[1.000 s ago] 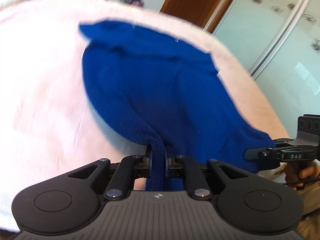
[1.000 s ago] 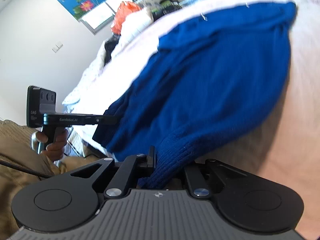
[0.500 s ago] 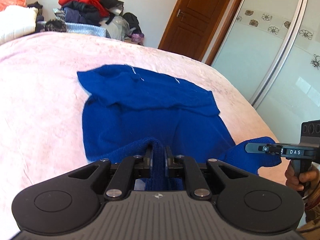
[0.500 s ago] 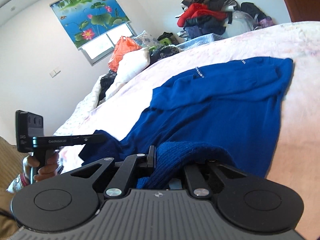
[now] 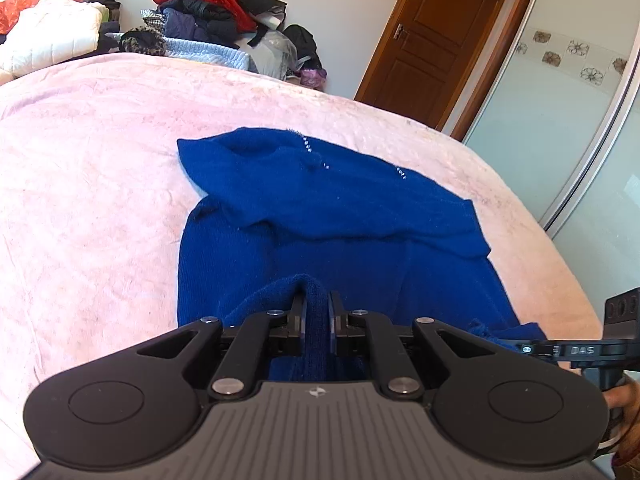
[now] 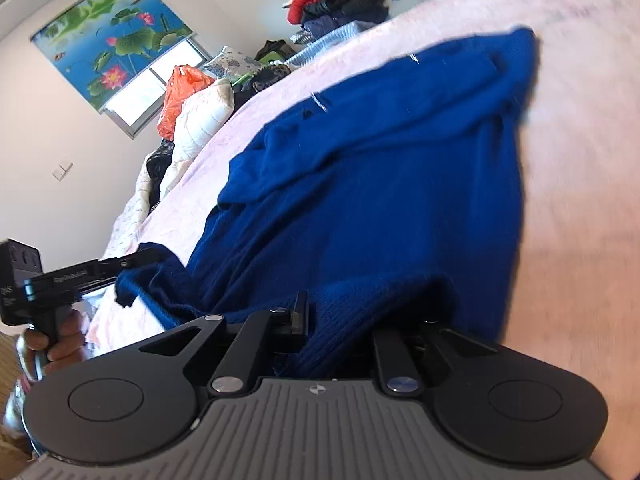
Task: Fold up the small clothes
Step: 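Lift the hem with both grippers and fold it toward the collar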
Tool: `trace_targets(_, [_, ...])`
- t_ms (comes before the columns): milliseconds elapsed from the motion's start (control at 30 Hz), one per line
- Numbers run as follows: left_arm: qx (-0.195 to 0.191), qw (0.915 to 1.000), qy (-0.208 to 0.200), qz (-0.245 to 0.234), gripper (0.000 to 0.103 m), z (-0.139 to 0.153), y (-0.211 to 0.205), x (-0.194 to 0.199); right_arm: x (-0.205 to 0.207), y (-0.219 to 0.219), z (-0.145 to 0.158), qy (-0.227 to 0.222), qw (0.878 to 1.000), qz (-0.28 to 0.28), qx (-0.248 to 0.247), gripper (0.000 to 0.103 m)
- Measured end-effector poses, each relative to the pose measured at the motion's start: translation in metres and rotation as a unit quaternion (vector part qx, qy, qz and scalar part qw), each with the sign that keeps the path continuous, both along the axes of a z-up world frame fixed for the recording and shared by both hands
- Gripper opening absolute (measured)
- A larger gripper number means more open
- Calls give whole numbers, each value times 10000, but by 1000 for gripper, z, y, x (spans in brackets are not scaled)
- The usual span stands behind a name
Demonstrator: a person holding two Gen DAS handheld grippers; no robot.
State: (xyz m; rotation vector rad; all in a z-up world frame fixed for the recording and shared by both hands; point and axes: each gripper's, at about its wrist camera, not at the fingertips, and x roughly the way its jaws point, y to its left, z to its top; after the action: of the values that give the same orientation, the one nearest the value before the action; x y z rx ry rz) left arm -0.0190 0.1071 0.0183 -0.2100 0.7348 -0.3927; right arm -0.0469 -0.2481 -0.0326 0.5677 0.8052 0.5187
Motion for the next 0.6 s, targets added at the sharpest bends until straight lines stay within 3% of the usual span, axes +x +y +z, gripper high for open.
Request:
trace_targets(133, [-29,10000,38,65,10,-2,3,1,-11,-7,-1,-42,10000,-17,88,22])
trace_targets(167, [-46,9999,30,85,10,-1,3,1,-13,-6,1,-97,9999,29,-2,15])
trace_targets(200, [-61,9999,13,104,10,0,3,0,-16,-5,5,-157,9999,56,-28,11])
trace_targets(600, [-230,9987,-376,253,10,28,3,4,0,-7,64,-1136,9933,-83,218,11])
